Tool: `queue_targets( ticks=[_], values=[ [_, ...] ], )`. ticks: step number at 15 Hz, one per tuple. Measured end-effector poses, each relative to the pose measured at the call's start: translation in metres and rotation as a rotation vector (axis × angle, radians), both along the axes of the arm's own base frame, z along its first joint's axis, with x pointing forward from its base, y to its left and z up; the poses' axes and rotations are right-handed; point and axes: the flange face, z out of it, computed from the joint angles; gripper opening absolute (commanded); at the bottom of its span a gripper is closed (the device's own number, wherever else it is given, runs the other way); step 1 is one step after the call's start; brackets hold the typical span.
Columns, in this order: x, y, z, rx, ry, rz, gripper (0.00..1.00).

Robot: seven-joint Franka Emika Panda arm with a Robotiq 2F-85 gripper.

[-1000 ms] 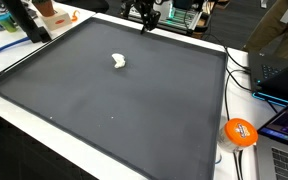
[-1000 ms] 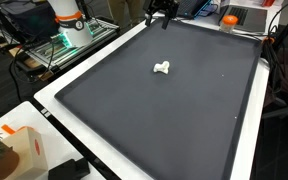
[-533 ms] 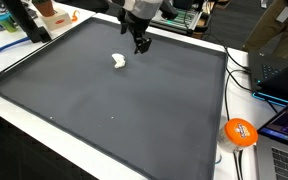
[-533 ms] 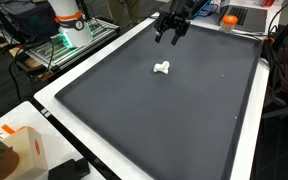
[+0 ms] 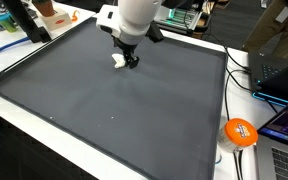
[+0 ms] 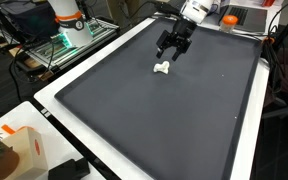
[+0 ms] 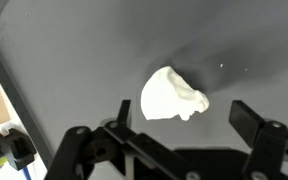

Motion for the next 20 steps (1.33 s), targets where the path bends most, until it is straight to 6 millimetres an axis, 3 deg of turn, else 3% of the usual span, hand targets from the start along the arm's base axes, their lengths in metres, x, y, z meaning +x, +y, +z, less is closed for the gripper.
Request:
queue_targets(
  ticks=[2,4,5,7,13,19,20],
  values=[
    [0.005,-0.002,-0.008,-0.005,0.004,-0.003,0.93],
    [0.008,-0.004,-0.014,-0.010,0.007,-0.006,0.79],
    [0.010,-0.005,-0.017,-0.012,0.009,-0.007,0.62],
    [0.011,-0.009,-0.023,-0.017,0.016,-0.012,0.45],
    [0.012,-0.015,-0.032,-0.024,0.027,-0.018,0.03],
    [0.014,-0.015,-0.030,-0.016,0.032,-0.003,0.02],
    [0.014,-0.015,-0.030,-0.011,0.034,0.001,0.17]
  ],
)
